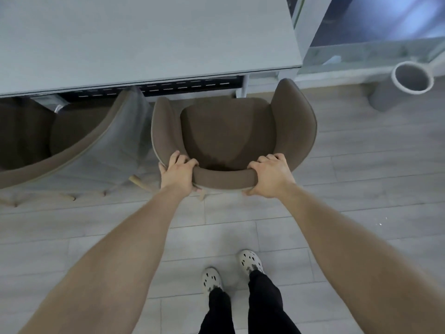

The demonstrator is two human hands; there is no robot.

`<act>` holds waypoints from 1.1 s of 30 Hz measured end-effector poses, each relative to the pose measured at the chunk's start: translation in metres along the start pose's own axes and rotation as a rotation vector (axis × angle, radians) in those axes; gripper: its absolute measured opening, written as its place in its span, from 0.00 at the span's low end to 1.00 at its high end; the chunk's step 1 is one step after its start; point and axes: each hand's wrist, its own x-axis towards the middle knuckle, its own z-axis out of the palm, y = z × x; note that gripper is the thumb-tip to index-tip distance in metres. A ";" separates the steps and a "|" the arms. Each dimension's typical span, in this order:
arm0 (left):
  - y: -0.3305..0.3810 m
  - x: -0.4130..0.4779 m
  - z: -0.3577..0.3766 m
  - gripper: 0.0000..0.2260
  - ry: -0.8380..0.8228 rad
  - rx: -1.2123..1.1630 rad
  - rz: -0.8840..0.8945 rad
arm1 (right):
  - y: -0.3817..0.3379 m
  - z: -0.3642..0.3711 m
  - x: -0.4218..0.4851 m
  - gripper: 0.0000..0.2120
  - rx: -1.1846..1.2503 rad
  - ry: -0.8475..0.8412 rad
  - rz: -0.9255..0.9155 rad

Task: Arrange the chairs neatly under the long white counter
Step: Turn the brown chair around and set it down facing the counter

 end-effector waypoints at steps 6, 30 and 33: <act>-0.005 0.034 -0.016 0.37 0.004 -0.008 0.064 | 0.009 -0.011 0.028 0.45 0.004 0.009 0.030; -0.207 -0.076 -0.086 0.28 -0.246 -0.098 -0.082 | -0.244 -0.117 0.115 0.31 0.026 -0.280 -0.237; -0.310 -0.141 -0.091 0.27 -0.192 -0.185 -0.250 | -0.347 -0.129 0.119 0.28 0.031 -0.330 -0.378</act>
